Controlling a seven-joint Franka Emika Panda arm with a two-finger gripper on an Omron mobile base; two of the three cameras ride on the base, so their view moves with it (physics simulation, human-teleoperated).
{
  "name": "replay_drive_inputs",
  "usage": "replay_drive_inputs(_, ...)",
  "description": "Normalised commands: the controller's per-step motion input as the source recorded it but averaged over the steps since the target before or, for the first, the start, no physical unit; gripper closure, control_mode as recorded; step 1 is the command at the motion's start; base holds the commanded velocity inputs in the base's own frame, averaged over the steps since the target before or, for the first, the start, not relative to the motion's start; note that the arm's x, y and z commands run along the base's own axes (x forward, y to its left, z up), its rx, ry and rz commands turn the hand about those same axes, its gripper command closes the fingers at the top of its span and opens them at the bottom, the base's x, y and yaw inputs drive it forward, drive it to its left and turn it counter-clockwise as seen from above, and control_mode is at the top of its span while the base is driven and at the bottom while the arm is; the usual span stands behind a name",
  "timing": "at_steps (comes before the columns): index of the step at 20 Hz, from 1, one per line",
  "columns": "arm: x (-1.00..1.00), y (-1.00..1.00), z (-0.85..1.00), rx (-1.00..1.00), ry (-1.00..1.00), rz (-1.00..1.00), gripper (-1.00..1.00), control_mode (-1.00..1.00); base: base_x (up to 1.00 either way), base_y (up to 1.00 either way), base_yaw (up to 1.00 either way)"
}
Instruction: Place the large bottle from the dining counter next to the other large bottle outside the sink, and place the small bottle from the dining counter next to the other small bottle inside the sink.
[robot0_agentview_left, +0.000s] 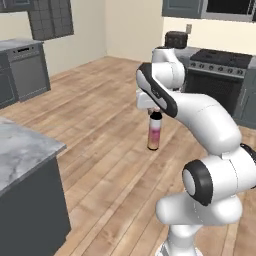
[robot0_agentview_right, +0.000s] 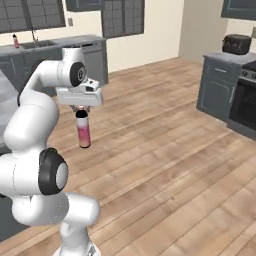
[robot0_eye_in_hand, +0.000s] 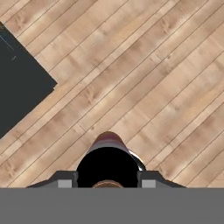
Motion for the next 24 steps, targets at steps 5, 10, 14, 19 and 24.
replay_drive_inputs(5, 0.00, 0.00, 0.00, 0.00, 0.00, 0.00, 1.00, 1.00, 1.00, -0.57, 0.48)
replay_drive_inputs(10, 0.00, 0.00, 0.00, 0.00, 0.00, 0.00, 1.00, 1.00, 1.00, -0.61, 0.50)
replay_drive_inputs(14, 0.00, 0.00, 0.00, 0.00, 0.00, 0.00, 1.00, 1.00, 1.00, -0.61, 0.53)
replay_drive_inputs(19, 0.00, 0.00, 0.00, 0.00, 0.00, 0.00, 1.00, 1.00, 1.00, -0.68, 0.53)
replay_drive_inputs(24, 0.00, 0.00, 0.00, 0.00, 0.00, 0.00, 1.00, 1.00, 1.00, -0.74, 0.51)
